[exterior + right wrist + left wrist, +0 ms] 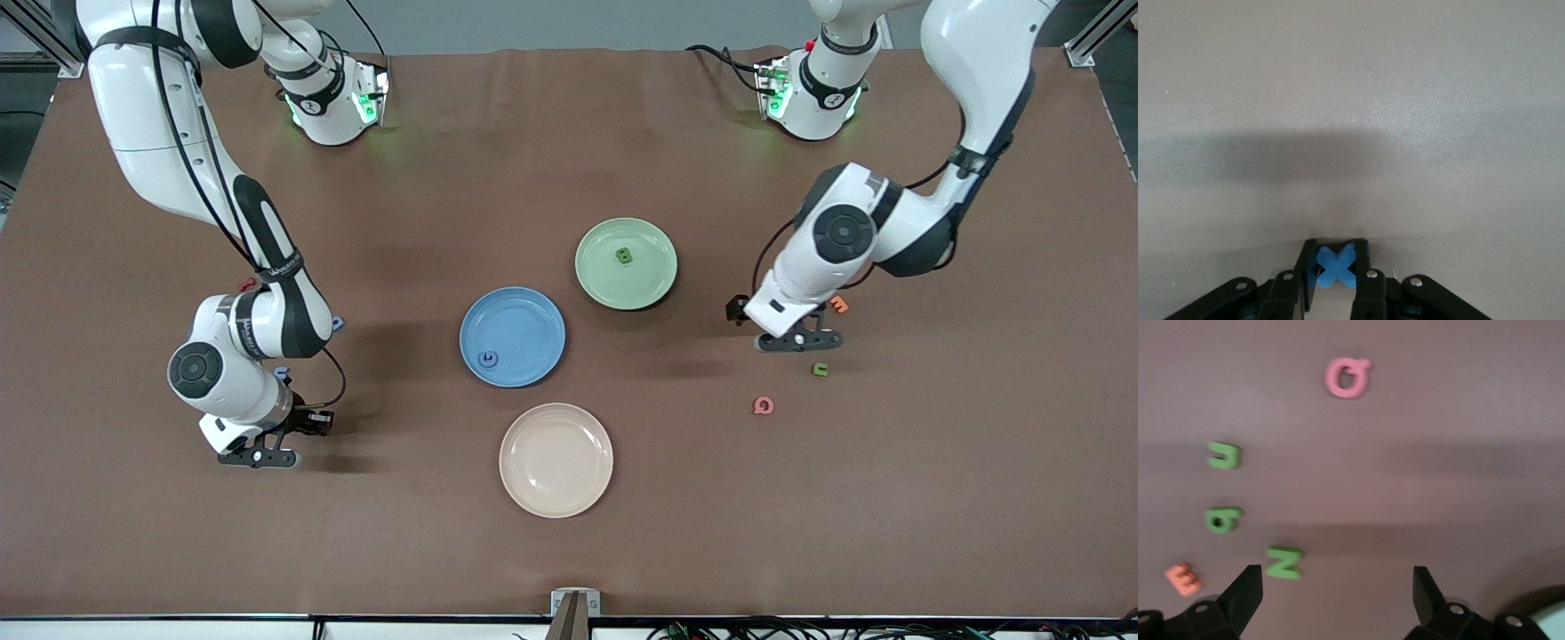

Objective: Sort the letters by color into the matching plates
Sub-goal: 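Release X on the blue plate with the right gripper while the left gripper returns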

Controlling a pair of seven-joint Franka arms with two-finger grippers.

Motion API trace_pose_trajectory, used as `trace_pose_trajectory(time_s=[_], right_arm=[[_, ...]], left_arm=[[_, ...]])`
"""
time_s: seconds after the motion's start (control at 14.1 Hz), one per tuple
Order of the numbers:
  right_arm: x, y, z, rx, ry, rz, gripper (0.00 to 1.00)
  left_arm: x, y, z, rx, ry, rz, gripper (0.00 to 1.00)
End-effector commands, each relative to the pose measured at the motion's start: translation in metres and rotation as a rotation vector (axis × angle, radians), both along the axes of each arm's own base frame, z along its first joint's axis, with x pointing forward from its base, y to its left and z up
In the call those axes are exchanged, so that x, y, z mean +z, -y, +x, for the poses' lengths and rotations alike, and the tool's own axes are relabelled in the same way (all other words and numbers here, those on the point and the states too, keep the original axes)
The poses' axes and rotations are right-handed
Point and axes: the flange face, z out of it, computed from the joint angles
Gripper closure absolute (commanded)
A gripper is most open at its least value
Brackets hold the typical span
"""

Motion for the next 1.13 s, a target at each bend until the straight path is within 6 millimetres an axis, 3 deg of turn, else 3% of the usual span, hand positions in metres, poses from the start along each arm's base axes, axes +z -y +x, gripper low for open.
trace_pose_trajectory(time_s=[0.0, 0.14, 0.28, 0.5, 0.71, 0.85, 0.99, 1.06], right_arm=[[0.01, -0.022, -0.001, -0.061, -0.045, 0.015, 0.99], [0.035, -0.071, -0.013, -0.137, -0.078, 0.015, 0.99], [0.054, -0.116, -0.033, -0.211, -0.065, 0.025, 0.99], [0.076, -0.203, -0.069, -0.317, -0.055, 0.034, 0.99], [0.081, -0.293, -0.114, -0.403, -0.052, 0.038, 0.99], [0.08, -0.327, -0.135, -0.446, -0.046, 0.044, 0.99], [0.08, -0.346, -0.148, -0.458, -0.046, 0.044, 0.96], [0.079, -0.349, -0.15, -0.465, -0.046, 0.044, 0.85]], left_arm=[[-0.001, -0.021, 0.004, -0.034, 0.005, 0.011, 0.01], [-0.004, -0.037, 0.009, -0.041, 0.015, 0.032, 0.01], [-0.006, -0.041, 0.012, -0.043, 0.032, 0.025, 0.01], [-0.011, -0.056, 0.02, -0.021, 0.05, 0.008, 0.01], [-0.026, -0.064, 0.033, -0.023, 0.057, -0.015, 0.01], [-0.035, -0.077, 0.039, -0.037, 0.064, -0.004, 0.01], [-0.046, -0.082, 0.044, -0.048, 0.064, -0.009, 0.01], [-0.048, -0.084, 0.045, -0.056, 0.071, -0.008, 0.01]])
